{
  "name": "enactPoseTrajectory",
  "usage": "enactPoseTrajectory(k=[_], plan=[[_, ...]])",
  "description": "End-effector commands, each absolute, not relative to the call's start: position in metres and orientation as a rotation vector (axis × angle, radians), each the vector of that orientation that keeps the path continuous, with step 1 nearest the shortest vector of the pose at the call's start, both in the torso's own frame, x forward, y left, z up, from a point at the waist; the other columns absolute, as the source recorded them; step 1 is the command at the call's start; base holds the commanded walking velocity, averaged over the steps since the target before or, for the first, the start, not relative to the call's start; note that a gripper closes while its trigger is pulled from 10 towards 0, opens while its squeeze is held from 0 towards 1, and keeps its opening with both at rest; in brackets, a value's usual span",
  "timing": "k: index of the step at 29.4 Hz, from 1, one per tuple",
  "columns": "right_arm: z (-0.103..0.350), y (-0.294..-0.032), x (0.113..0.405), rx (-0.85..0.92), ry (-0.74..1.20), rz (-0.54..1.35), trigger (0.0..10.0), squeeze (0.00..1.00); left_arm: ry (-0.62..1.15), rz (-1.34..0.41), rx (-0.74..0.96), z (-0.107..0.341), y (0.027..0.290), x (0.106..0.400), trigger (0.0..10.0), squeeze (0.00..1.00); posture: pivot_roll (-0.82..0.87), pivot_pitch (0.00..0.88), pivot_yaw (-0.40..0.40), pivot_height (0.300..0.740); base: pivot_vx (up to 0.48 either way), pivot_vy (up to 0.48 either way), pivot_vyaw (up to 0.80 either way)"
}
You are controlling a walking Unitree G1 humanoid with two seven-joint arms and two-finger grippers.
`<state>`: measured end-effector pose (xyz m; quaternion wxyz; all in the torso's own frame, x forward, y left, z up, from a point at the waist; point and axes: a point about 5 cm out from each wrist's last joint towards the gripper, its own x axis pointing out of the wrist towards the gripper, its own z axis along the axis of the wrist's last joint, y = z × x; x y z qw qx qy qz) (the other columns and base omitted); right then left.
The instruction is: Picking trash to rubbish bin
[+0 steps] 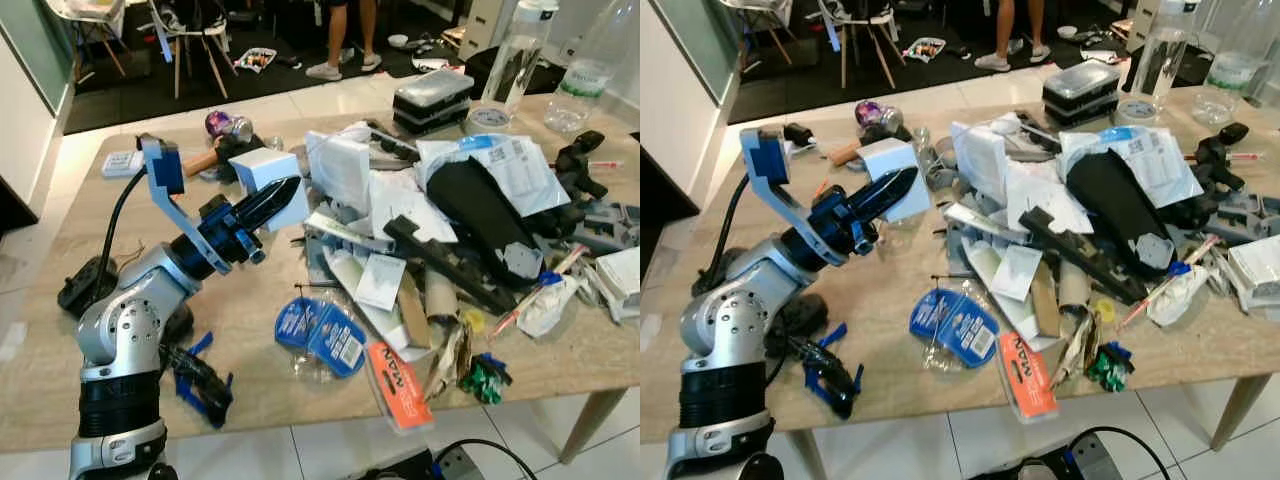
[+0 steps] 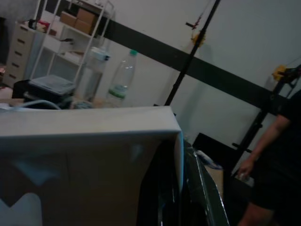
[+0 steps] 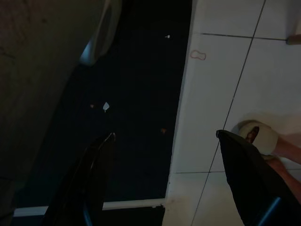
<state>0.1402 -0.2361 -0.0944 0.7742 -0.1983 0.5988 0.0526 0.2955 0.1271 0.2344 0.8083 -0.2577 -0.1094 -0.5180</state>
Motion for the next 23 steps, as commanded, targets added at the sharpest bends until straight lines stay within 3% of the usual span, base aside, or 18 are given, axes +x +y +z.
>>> enactPoseTrajectory(k=[1,23], plan=[[-0.097,-0.234,0.133,-0.428,1.318,0.122,10.0,0.00,-0.229,-1.134,-0.564,0.233,0.123,0.290,10.0,0.00,0.03,0.082,0.079,0.740,-0.480,0.000,0.00],[-0.098,-0.235,0.131,-0.435,1.328,0.132,10.0,0.00,-0.137,-1.168,-0.559,0.211,0.108,0.278,10.0,0.00,0.04,0.089,0.075,0.740,-0.480,0.000,0.00]])
